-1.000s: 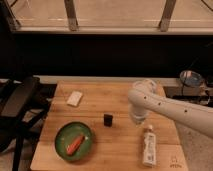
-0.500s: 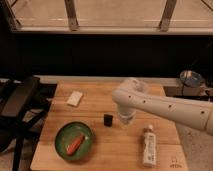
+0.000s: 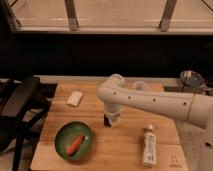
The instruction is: Knock the eraser over
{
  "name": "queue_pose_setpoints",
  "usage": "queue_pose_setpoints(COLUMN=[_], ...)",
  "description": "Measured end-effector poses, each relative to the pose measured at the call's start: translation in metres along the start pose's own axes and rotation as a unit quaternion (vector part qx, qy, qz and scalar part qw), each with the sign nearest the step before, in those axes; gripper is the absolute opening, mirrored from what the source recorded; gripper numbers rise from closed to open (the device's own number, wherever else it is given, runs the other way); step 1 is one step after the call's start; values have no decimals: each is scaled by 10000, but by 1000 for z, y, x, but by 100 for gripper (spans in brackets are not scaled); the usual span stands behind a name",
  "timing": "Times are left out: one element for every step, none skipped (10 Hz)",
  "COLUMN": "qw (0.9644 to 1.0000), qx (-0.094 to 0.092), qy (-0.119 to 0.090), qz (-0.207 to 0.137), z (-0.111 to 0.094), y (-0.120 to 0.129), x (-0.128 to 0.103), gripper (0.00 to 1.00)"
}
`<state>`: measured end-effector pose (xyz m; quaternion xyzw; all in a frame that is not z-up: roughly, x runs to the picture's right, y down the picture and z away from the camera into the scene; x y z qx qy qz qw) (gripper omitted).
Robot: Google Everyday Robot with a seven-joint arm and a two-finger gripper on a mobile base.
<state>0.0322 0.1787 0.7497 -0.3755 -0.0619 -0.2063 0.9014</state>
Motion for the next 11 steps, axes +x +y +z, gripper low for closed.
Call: queue_pose_setpoints(qw=[10000, 9999, 9999, 9997, 9995, 9992, 9987, 9985, 9982, 9979, 9976], qx=[41, 73, 107, 143, 191, 211, 244, 262, 292, 326, 333], qy=[-31, -68, -127, -181, -252, -298, -373, -395, -422, -456, -468], qz=[-39, -26, 9, 39, 87, 141, 236, 284, 307, 337, 374], z=[-4, -7, -10, -13, -17, -18, -20, -22, -24, -28, -29], y=[-12, -21, -27, -31, -36, -40, -46, -50, -55, -58, -54], x=[-10, -14, -13, -8, 4, 19, 42, 56, 63, 67, 70], gripper=[15, 15, 15, 15, 15, 15, 15, 15, 15, 15, 15])
